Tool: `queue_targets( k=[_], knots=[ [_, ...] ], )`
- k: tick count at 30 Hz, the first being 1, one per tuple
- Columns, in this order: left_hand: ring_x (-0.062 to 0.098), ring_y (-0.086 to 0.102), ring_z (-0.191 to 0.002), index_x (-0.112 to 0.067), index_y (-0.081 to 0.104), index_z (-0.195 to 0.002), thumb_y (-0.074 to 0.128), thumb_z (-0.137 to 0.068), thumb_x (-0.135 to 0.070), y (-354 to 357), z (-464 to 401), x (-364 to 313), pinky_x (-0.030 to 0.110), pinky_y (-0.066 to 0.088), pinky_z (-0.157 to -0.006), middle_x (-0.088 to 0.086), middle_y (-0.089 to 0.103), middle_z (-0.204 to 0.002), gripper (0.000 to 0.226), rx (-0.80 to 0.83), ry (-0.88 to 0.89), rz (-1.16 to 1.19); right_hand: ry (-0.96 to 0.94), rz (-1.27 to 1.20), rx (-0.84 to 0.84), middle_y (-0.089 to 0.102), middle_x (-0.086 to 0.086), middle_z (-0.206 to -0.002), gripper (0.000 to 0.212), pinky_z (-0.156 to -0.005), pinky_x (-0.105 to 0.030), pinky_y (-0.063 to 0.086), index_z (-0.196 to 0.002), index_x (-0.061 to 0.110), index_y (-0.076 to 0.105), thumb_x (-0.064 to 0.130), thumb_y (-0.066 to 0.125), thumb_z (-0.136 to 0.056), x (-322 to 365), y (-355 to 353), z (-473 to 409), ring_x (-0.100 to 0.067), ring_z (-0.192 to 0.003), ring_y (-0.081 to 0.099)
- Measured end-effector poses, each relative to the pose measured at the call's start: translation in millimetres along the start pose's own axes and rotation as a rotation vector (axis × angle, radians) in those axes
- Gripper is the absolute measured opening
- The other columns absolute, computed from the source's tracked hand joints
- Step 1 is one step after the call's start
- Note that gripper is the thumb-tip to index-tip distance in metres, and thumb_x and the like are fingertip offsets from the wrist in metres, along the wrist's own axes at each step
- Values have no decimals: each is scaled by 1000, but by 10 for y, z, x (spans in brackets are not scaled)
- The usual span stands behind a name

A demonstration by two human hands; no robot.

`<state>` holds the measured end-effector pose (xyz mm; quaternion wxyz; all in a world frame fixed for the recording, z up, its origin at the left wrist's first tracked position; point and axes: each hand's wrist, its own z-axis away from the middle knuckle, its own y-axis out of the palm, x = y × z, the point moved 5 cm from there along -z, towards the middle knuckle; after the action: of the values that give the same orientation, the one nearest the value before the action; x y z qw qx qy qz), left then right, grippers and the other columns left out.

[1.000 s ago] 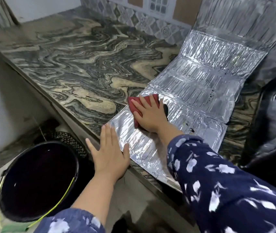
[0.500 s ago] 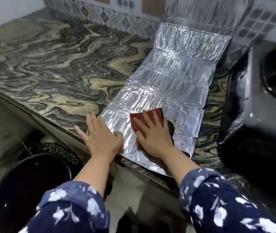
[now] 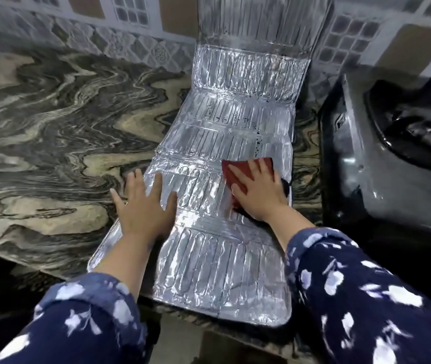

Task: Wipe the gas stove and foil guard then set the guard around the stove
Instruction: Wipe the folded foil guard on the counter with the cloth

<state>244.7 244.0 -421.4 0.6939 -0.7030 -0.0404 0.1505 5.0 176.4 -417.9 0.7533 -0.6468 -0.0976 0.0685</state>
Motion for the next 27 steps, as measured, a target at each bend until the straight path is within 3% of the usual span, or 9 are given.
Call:
queue_targets(
  k=[11, 15, 18, 23, 27],
  knots=[
    [20, -14, -147, -33, -5, -149, 13, -91, -59, -91, 607, 425, 58, -10, -115, 8, -13, -160, 66, 75, 22, -57, -5, -92, 7, -7, 1, -161, 59, -116, -56, -6, -146, 45, 3, 59, 16, -91, 487, 118, 815, -26, -147, -13],
    [20, -12, -148, -25, -4, -151, 27, -88, -54, -230, 691, 542, 59, -9, -114, 8, -10, -160, 76, 82, -29, -51, -35, -77, -7, -11, -2, -160, 59, -116, -55, -9, -146, 45, 3, 59, 15, -91, 618, 171, 1063, -27, -146, -16],
    [22, -9, -148, -18, 2, -151, 26, -93, -46, -281, 452, 381, 58, -2, -117, 9, -9, -160, 69, 60, 15, 6, -46, -66, -7, -12, -4, -160, 61, -116, -55, -9, -146, 46, 2, 59, 11, -87, 619, 165, 1068, -26, -146, -18],
    [23, -8, -148, -9, 0, -150, 16, -96, -50, -148, 131, 139, 52, -3, -119, 12, -9, -160, 69, 119, 29, 39, -230, -72, 24, -15, 6, -159, 59, -114, -57, -15, -145, 48, -1, 53, 7, -87, 869, 136, 1057, -27, -144, -23],
    [23, -6, -148, -8, 3, -151, 18, -96, -45, -65, 155, 158, 47, -1, -120, 11, -6, -160, 67, 24, 33, 20, -348, -85, 87, -13, 8, -159, 51, -112, -58, -16, -146, 48, 2, 48, 15, -97, 1118, 54, 585, -26, -144, -23]
  ],
)
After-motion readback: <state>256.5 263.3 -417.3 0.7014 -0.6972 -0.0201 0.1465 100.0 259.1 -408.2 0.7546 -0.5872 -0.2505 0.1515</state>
